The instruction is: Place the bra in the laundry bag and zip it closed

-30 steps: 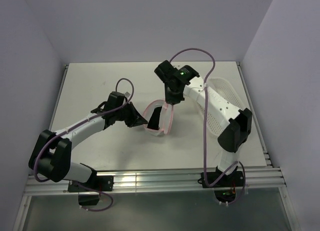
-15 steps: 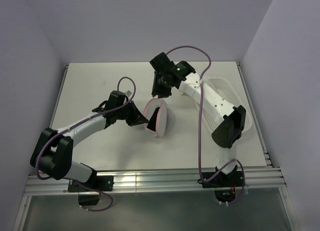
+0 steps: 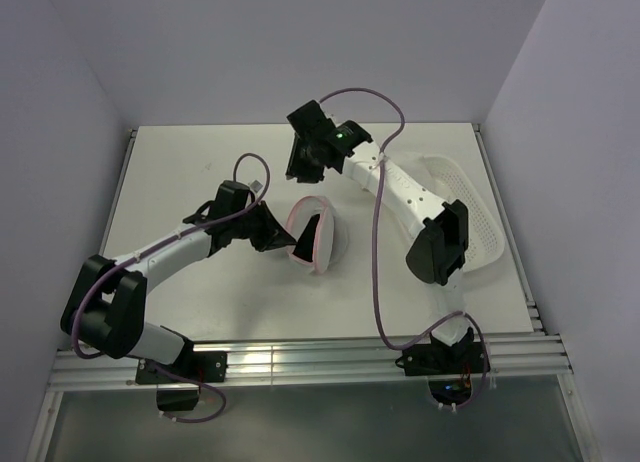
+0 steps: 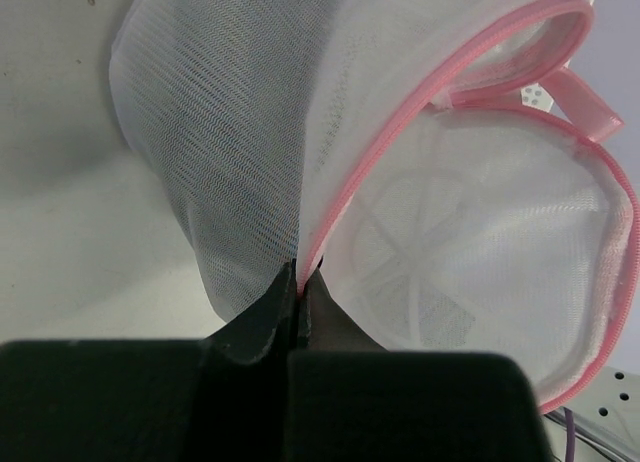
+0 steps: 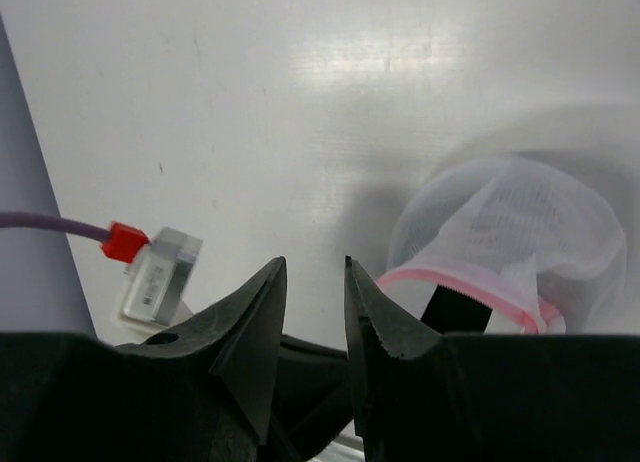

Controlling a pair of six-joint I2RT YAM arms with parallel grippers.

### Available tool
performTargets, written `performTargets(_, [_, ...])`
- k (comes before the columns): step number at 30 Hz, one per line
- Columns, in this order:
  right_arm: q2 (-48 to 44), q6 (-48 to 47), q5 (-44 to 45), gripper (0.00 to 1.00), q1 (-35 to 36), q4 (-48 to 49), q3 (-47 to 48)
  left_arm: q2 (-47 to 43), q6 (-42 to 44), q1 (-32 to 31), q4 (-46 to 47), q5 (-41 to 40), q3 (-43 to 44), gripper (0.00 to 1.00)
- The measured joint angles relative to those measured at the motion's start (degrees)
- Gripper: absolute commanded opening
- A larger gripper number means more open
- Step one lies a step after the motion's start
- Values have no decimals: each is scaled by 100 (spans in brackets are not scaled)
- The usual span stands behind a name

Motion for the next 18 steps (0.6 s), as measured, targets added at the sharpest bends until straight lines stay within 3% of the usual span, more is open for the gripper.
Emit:
performTargets(4, [50,-149,505,38,-42,-118,496,94,-20,120,46,122,0,0])
performTargets(6, [-256,-225,782,38,-90,-68,313,149,-20,170,50,129,0,0])
performTargets(14, [-3429,-407,1108,40,-232,669,-3327,188,-17,208,50,155,0,0])
performTargets(18, [-4406,-476,778,40,-227,1436,-4715,208,-13,221,42,177,0,0])
